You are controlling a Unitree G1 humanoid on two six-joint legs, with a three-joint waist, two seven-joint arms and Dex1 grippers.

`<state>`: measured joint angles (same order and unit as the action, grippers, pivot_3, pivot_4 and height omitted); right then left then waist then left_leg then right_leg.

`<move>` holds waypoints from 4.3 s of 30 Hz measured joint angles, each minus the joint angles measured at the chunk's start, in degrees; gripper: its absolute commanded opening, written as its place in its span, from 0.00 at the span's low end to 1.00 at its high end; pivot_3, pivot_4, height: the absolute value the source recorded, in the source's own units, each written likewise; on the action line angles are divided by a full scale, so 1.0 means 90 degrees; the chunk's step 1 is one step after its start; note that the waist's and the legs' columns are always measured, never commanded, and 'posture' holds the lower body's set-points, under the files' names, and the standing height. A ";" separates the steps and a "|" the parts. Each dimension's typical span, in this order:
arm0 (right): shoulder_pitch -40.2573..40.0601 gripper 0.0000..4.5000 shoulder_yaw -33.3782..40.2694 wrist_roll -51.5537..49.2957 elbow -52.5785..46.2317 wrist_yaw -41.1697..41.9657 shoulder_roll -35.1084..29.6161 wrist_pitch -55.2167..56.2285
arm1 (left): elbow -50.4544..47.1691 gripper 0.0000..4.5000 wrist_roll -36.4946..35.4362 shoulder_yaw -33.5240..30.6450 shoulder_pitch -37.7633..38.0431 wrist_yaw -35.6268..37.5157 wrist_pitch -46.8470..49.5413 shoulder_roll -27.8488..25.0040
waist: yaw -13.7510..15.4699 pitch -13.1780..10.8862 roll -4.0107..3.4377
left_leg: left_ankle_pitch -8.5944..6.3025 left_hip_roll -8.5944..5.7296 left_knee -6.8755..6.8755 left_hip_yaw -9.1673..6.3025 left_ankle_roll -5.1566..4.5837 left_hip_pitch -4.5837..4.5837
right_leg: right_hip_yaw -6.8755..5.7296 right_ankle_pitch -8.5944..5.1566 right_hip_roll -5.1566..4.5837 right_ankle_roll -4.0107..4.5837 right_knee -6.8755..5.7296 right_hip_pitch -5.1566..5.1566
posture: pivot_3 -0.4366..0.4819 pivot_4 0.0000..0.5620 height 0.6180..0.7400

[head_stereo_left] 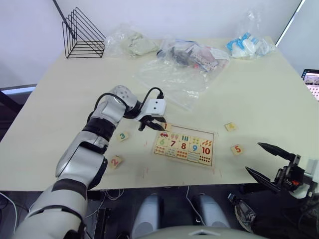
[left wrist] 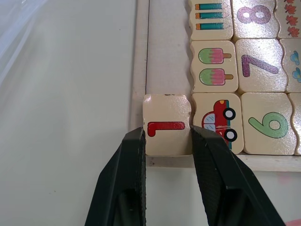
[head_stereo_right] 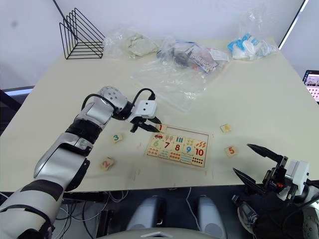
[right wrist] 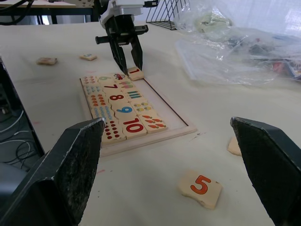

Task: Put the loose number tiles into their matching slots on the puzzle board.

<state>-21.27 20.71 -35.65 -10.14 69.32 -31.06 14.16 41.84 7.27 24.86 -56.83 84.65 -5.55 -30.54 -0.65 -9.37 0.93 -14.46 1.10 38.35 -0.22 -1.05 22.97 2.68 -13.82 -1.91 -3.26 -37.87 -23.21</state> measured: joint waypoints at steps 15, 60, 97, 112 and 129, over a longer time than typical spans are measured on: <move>-0.0015 1.00 0.0001 0.0055 0.0238 0.0087 0.0001 0.0191 | 0.0003 0.96 0.0000 -0.0002 0.0000 0.0044 -0.0014 0.0082 | -0.0001 0.0000 0.0000 | 0.0000 0.0000 0.0000 0.0001 0.0000 0.0000 | 0.0001 0.0000 0.0000 0.0000 0.0000 0.0000 | 0.48 0.27 1.00; 0.0121 1.00 0.0000 0.0135 0.0740 0.0318 0.0004 0.0536 | 0.1260 0.01 -0.0598 -0.0701 -0.0065 0.0410 -0.1521 0.0340 | 0.0001 0.0000 0.0000 | 0.0000 -0.0001 0.0001 -0.0001 0.0000 0.0000 | 0.0000 0.0001 0.0000 0.0000 -0.0002 0.0000 | 0.48 0.27 1.00; -0.0012 1.00 0.0001 0.0133 0.0739 0.0308 0.0020 0.0549 | 0.2002 0.01 -0.0240 -0.0703 -0.0159 0.0161 -0.2277 0.0563 | 0.0000 0.0000 0.0000 | 0.0000 -0.0001 0.0001 -0.0001 0.0000 0.0000 | 0.0000 0.0001 0.0000 -0.0001 -0.0003 0.0000 | 0.48 0.27 1.00; 0.0029 1.00 0.0001 0.0133 0.0741 0.0314 0.0022 0.0549 | 0.2003 0.01 -0.0241 -0.0704 -0.0153 0.0287 -0.2360 0.0572 | 0.0000 0.0000 0.0000 | 0.0000 -0.0001 0.0001 -0.0001 0.0000 0.0000 | 0.0000 0.0001 0.0000 -0.0001 -0.0003 0.0000 | 0.48 0.27 1.00; 0.0035 1.00 0.0001 0.0133 0.0742 0.0311 0.0022 0.0549 | 0.2002 0.01 -0.0253 -0.0713 -0.0119 0.0355 -0.2460 0.0527 | -0.0001 0.0000 0.0000 | 0.0000 -0.0001 0.0001 -0.0001 0.0000 0.0000 | 0.0000 0.0001 0.0000 0.0000 -0.0003 0.0000 | 0.48 0.27 1.00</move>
<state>-20.96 20.71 -34.45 -3.46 72.12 -30.86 19.10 59.86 4.99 18.44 -57.90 87.85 -27.69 -25.80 -0.66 -9.37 0.93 -14.46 1.09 38.36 -0.23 -1.05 22.97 2.68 -13.81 -1.91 -3.26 -37.90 -23.21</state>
